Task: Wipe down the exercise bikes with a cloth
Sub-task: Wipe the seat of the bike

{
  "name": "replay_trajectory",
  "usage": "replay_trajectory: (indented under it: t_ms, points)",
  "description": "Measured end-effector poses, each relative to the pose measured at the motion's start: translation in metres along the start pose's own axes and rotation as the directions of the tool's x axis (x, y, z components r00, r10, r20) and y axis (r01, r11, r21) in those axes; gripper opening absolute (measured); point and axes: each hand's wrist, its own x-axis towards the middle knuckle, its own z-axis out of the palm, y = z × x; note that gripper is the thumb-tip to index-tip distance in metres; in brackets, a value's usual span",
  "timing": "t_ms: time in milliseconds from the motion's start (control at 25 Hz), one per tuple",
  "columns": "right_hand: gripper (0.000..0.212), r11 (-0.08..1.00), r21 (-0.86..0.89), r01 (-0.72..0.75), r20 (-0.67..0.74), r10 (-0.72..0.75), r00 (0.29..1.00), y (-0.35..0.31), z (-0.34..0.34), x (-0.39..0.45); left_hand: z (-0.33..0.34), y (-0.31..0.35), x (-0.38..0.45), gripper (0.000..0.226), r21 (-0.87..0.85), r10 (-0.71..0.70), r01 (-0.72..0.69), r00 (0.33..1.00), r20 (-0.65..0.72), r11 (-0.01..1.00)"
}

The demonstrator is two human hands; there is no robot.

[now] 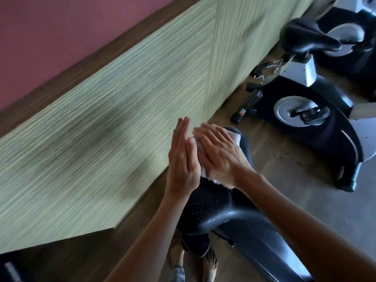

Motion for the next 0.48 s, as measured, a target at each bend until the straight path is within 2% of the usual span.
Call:
replay_trajectory:
  t_ms: [80,120,160,240,280,320,360,400,440,480]
  points:
    - [0.055,0.991,0.016,0.131,0.030,-0.132,0.991,0.021,-0.010,-0.030,-0.002,-0.001,0.000,0.056,0.007,-0.012,0.012,1.000,-0.011,1.000]
    - [0.058,0.995,0.021,0.096,0.037,-0.096,0.995,0.031,-0.015,-0.037,-0.002,-0.002,0.001,0.057,0.002,-0.029,0.029,1.000,-0.008,1.000]
    - [0.061,1.000,0.026,-0.015,0.050,0.014,0.999,0.036,-0.016,-0.037,-0.003,-0.002,0.001,0.057,0.001,-0.045,0.045,0.999,-0.008,0.999]
    - [0.065,0.962,0.043,-0.270,0.015,0.269,0.963,0.028,-0.008,-0.016,-0.001,-0.001,0.002,0.058,0.011,-0.043,0.043,0.999,0.007,0.999]
    - [0.066,0.951,0.032,-0.308,0.006,0.308,0.951,0.017,-0.004,-0.004,0.000,0.000,0.001,0.058,0.019,-0.031,0.031,0.999,0.011,0.999]
    - [0.065,0.966,0.017,-0.257,0.004,0.257,0.966,0.006,-0.001,0.002,0.000,0.000,-0.001,0.058,0.019,-0.026,0.026,1.000,0.006,0.999]
    - [0.062,0.990,0.033,-0.141,0.017,0.140,0.990,0.000,0.002,0.001,-0.001,0.001,-0.001,0.060,0.017,-0.030,0.030,1.000,-0.003,0.999]
    - [0.059,0.993,0.118,-0.019,0.047,0.014,0.999,0.000,-0.002,-0.004,-0.004,0.003,0.001,0.061,0.019,-0.041,0.041,0.999,-0.003,0.999]
    - [0.056,0.960,0.280,0.019,0.072,-0.040,0.997,0.006,-0.011,-0.014,-0.007,0.005,0.002,0.062,0.045,-0.038,0.037,0.999,0.020,0.998]
    - [0.053,0.893,0.449,-0.038,0.058,0.013,0.998,0.016,-0.020,-0.027,-0.008,0.010,0.005,0.062,0.126,-0.013,0.006,0.998,0.063,0.992]
